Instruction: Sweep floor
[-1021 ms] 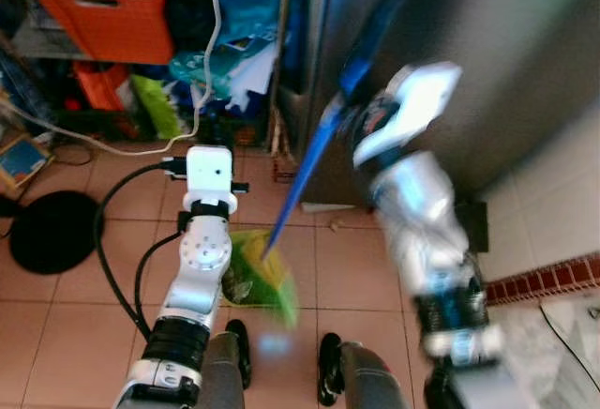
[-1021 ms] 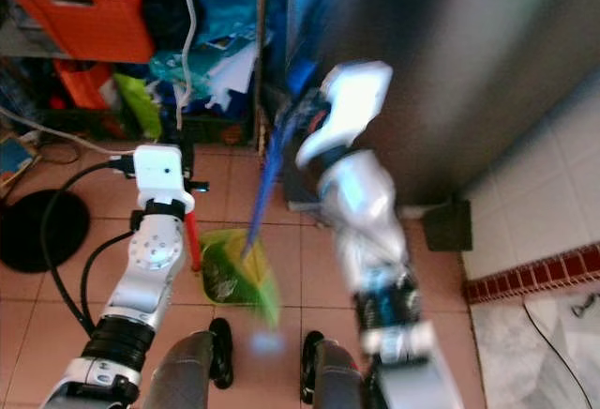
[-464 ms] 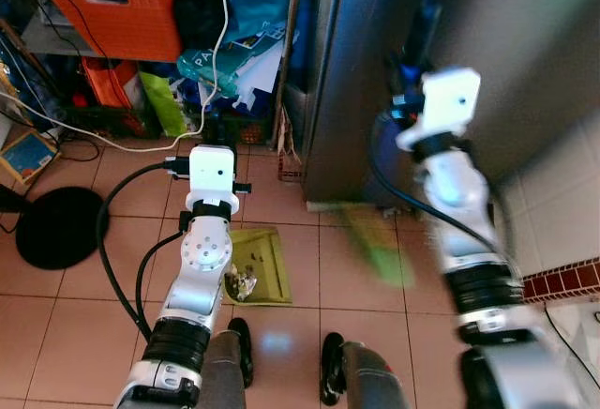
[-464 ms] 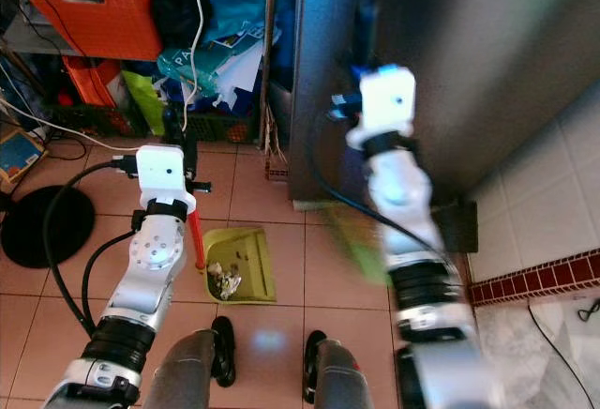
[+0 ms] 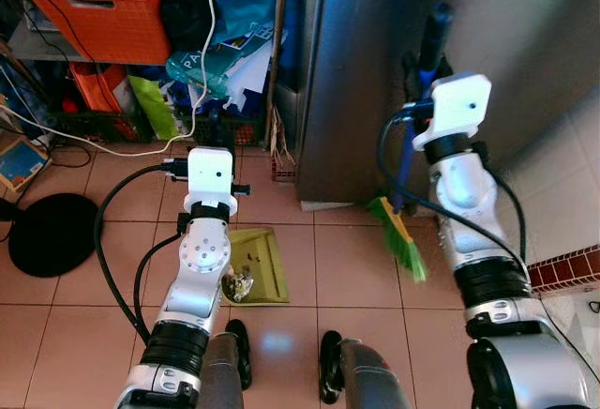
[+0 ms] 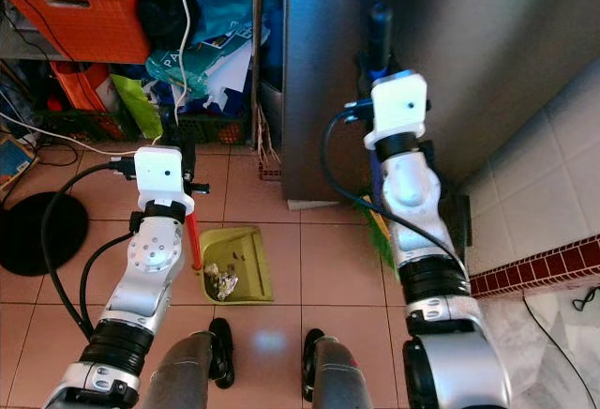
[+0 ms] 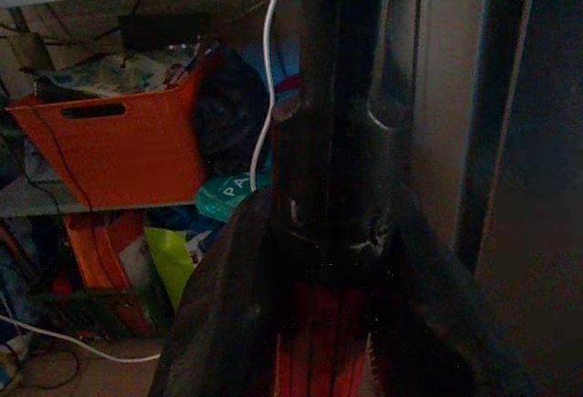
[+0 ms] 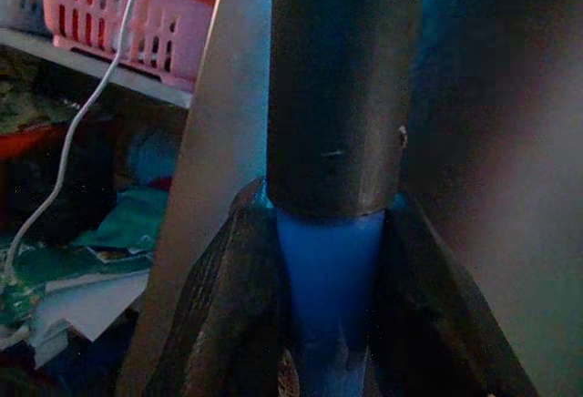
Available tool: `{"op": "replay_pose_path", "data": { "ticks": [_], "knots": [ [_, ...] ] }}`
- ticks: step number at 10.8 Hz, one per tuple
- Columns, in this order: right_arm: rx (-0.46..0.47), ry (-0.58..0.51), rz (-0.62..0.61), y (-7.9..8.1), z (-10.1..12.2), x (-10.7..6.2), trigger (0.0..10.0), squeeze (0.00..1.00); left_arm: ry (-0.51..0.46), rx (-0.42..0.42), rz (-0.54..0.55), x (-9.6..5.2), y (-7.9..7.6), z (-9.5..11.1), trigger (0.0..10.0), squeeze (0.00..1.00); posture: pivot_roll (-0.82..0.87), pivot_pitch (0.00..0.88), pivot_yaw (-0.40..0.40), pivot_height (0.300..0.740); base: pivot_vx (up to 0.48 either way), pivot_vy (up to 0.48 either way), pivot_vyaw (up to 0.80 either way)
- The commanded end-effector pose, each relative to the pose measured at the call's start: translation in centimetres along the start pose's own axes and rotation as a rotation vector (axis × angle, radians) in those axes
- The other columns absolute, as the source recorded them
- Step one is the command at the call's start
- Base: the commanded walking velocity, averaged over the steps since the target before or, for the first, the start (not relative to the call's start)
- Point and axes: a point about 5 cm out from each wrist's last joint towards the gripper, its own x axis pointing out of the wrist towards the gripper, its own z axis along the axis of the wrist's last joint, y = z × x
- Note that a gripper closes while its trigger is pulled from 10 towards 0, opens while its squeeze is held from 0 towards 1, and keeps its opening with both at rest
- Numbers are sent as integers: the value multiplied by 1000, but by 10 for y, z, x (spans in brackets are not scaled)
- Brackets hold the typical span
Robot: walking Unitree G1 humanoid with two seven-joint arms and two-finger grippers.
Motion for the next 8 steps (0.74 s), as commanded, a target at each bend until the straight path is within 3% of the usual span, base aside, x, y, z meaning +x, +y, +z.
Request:
{"op": "replay_pose_path", "data": {
  "ticks": [1, 3, 5, 6, 8],
  "knots": [
    [-14, -50, 14, 2, 6, -1, 10000, 0, 109, 7, -45, -12, -8, -20, 10000, 0, 7, 277, -42, 740, 0, 0, 0],
    [-26, -53, 35, 8, 2, -4, 10000, 0, 110, 11, -42, -13, -6, -20, 10000, 0, 11, 277, -44, 740, 0, 0, 0],
    [-125, -118, 12, -4, 13, 8, 10000, 0, 111, 8, -42, -14, -6, -20, 10000, 0, 9, 284, -46, 740, 0, 0, 0],
    [-217, -134, 7, -10, 13, 13, 10000, 0, 113, 4, -46, -17, -8, -20, 10000, 0, 14, 286, -48, 740, 0, 0, 0],
    [-251, -98, 12, -10, 3, 12, 10000, 0, 117, 3, -48, -19, -8, -19, 10000, 0, 27, 293, -47, 740, 0, 0, 0]
  ]
}}
